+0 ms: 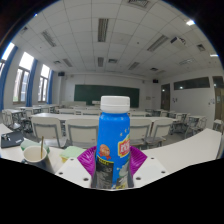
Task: Pour water
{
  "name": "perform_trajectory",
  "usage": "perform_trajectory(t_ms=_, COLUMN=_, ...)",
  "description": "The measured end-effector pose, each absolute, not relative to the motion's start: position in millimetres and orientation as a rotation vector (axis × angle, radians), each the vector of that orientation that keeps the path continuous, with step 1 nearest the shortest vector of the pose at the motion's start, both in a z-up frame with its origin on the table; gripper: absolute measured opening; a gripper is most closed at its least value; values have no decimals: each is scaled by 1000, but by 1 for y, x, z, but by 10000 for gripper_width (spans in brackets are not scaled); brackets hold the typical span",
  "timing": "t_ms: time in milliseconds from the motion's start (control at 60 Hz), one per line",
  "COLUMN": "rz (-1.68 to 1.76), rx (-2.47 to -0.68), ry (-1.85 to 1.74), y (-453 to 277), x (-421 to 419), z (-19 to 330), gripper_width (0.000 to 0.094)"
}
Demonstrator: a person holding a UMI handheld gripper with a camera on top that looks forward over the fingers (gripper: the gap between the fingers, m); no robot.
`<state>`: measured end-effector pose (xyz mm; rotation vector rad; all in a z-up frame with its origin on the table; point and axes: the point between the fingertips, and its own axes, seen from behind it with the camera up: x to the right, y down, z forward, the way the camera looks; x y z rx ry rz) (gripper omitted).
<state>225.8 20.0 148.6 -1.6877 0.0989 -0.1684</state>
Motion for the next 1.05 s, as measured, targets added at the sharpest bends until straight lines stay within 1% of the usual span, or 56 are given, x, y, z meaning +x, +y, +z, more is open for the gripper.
perform_trajectory(t_ms=17, rz=-164, rx=-1697, ry=101, y=32, x=226, z=138, gripper_width=410)
perform_trajectory(t_ms=67, rz=-143, rx=-1730, ry=100, y=19, x=223, z=126, gripper_width=419)
perform_trajectory(t_ms=117, rz=-139, rx=-1702, ry=107, y=23, x=222, z=135, gripper_width=412)
perform_trajectory(t_ms=133, rz=-135, rx=-1693, ry=105, y=4, x=231, z=137, gripper_width=411)
perform_trajectory(t_ms=150, rz=-130, rx=-1693, ry=110, y=28, x=228, z=127, gripper_width=411)
perform_trajectory(t_ms=217, rz=-123, rx=-1712, ry=114, y=24, x=231, z=129, gripper_width=415)
perform_trajectory(t_ms=250, rz=-129, rx=-1720, ry=107, y=11, x=234, z=133, gripper_width=479)
perform_trajectory(t_ms=267, rz=-136, rx=-1721, ry=105, y=27, x=230, z=128, gripper_width=504)
perform_trajectory(t_ms=333, rz=-158, rx=-1764, ry=83, y=24, x=230, z=124, gripper_width=632)
perform_trajectory(t_ms=367, rz=-162, rx=-1802, ry=81, y=21, x=231, z=115, gripper_width=763)
perform_trajectory(t_ms=383, rz=-159, rx=-1816, ry=80, y=6, x=237, z=121, gripper_width=843)
perform_trajectory(t_ms=400, rz=-156, rx=-1826, ry=84, y=10, x=231, z=117, gripper_width=869)
perform_trajectory(t_ms=433, rz=-142, rx=-1841, ry=89, y=5, x=229, z=116, gripper_width=827)
perform_trajectory(t_ms=483, rz=-116, rx=-1833, ry=90, y=-8, x=225, z=122, gripper_width=845)
perform_trajectory(t_ms=517, rz=-106, rx=-1831, ry=86, y=-26, x=230, z=128, gripper_width=854)
perform_trajectory(t_ms=533, rz=-102, rx=-1833, ry=86, y=-37, x=220, z=130, gripper_width=859)
perform_trajectory(t_ms=617, rz=-81, rx=-1836, ry=79, y=-67, x=211, z=135, gripper_width=848)
perform_trajectory(t_ms=650, rz=-75, rx=-1835, ry=66, y=-100, x=200, z=141, gripper_width=849)
perform_trajectory(t_ms=733, rz=-67, rx=-1834, ry=31, y=-131, x=183, z=148, gripper_width=844)
perform_trajectory(t_ms=767, rz=-64, rx=-1834, ry=31, y=-158, x=172, z=152, gripper_width=846)
perform_trajectory(t_ms=900, rz=0, rx=-1830, ry=44, y=-192, x=137, z=149, gripper_width=846)
perform_trajectory(t_ms=917, rz=12, rx=-1833, ry=47, y=-207, x=125, z=147, gripper_width=845)
perform_trajectory(t_ms=1050, rz=82, rx=-1842, ry=42, y=-223, x=87, z=130, gripper_width=844)
